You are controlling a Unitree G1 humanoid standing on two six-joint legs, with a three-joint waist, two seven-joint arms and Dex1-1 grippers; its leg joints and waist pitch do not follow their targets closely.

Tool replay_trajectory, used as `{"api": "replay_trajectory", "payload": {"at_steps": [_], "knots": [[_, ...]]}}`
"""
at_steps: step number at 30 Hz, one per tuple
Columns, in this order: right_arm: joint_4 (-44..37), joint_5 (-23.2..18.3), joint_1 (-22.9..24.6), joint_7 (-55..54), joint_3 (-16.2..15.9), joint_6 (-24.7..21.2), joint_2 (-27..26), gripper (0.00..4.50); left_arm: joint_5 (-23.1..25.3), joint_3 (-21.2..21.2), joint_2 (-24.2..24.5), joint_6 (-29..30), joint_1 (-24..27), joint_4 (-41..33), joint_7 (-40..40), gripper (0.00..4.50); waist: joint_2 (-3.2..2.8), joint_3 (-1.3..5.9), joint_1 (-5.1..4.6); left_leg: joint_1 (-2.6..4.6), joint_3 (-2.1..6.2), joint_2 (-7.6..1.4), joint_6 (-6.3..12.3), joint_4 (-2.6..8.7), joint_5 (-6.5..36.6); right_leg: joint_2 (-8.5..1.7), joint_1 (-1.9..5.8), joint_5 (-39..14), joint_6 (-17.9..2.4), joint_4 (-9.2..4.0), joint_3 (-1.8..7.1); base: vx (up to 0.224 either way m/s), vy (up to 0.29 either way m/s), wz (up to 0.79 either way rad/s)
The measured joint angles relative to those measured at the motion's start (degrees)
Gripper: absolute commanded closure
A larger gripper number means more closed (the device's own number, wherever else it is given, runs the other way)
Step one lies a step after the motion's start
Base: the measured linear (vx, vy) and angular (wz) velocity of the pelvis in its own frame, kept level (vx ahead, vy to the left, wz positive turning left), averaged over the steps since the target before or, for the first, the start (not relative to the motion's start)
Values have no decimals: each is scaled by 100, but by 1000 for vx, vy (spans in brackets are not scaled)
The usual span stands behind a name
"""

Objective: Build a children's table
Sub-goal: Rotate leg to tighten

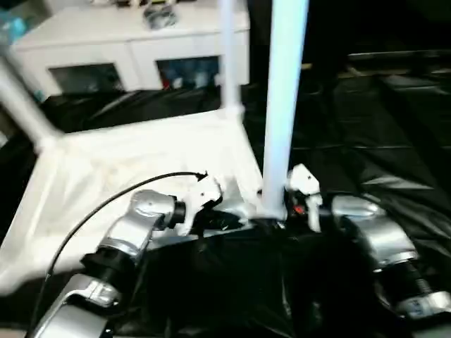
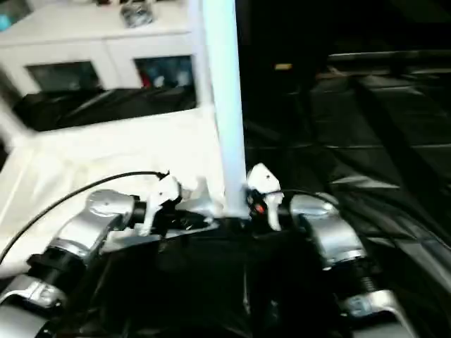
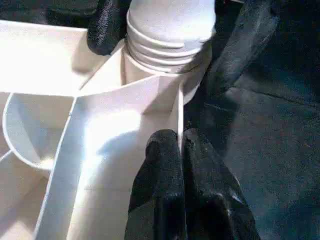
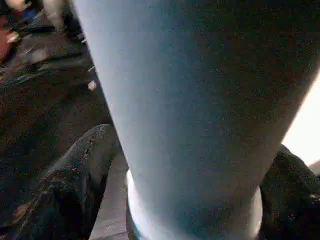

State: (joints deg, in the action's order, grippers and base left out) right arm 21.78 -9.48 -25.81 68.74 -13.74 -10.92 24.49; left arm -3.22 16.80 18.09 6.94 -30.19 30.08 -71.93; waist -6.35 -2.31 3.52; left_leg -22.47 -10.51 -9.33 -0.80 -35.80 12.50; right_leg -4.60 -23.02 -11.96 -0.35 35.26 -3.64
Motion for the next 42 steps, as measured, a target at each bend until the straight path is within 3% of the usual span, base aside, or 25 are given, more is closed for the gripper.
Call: {"api": "replay_trajectory", "payload": {"at_steps": [2, 4, 9, 15, 20, 24, 28, 35, 36, 42], "knots": [[-113, -1, -7, 263, -105, -34, 170, 83, -73, 64, 65, 21, 23, -50, -187, 450, 1, -1, 14, -1, -5, -5, 2, -6, -2, -1, 4, 0, 0, 0, -1, 0, 0, 0], [-140, 1, -12, 381, -161, -44, 227, 120, -104, 98, 95, 46, 28, -56, -272, 450, 5, -3, 12, 0, -13, -8, 0, -9, -3, -3, 5, 1, -1, 2, -1, 0, 0, 0], [-140, 38, -72, 460, -219, -45, 259, 162, -122, 100, 115, 52, 29, -57, -365, 450, 8, -5, 12, 2, -32, -13, 0, -9, -5, -9, 5, 1, -1, 8, -2, 0, 0, 0], [-209, 57, -2, 353, -227, -101, 164, 175, -132, 100, 113, 61, 39, -54, -300, 450, 7, -4, 12, 2, -38, -17, 6, -10, -8, -10, 3, 1, -1, 10, -3, 0, 0, 0], [-123, 141, 94, -340, -45, -85, -110, 178, -88, 29, 13, 77, 48, 5, 98, 450, 15, -4, -36, 23, -56, -23, -3, -17, -14, -15, 10, 2, -1, 35, 0, 0, 0, 0], [512, 348, -84, -2193, 476, -106, -970, 178, 90, -271, -365, 352, -177, 347, 1189, 450, 37, -3, -193, 50, -62, -25, -59, -10, -9, -20, 19, 13, -16, 44, -1, 0, 0, 0], [898, 466, -331, -3385, 733, -192, -1412, 178, 218, -300, -728, 525, -367, 530, 2005, 450, 42, 0, -247, 64, -63, -21, -62, -2, -11, -26, 34, 15, -16, 36, -4, 0, 0, 0], [1195, 614, -420, -3854, 883, 15, -1712, 178, 325, -345, -859, 568, -383, 582, 2274, 450, 46, 4, -301, 109, -63, -21, -63, 25, -11, -27, 85, 16, -16, 1, -11, 0, 0, 0], [1207, 600, -430, -3847, 891, 12, -1717, 122, 333, -341, -859, 568, -383, 582, 2262, 450, 46, 4, -310, 109, -63, -21, -62, 29, -11, -27, 89, 16, -16, -7, -12, 0, 0, 0], [1147, 484, -464, -3366, 883, -109, -1625, 63, 310, -334, -728, 548, -338, 489, 1984, 450, 51, 1, -363, 108, -64, -21, -62, 29, -11, -27, 92, 18, -18, -17, -13, 0, 0, 0]]}}
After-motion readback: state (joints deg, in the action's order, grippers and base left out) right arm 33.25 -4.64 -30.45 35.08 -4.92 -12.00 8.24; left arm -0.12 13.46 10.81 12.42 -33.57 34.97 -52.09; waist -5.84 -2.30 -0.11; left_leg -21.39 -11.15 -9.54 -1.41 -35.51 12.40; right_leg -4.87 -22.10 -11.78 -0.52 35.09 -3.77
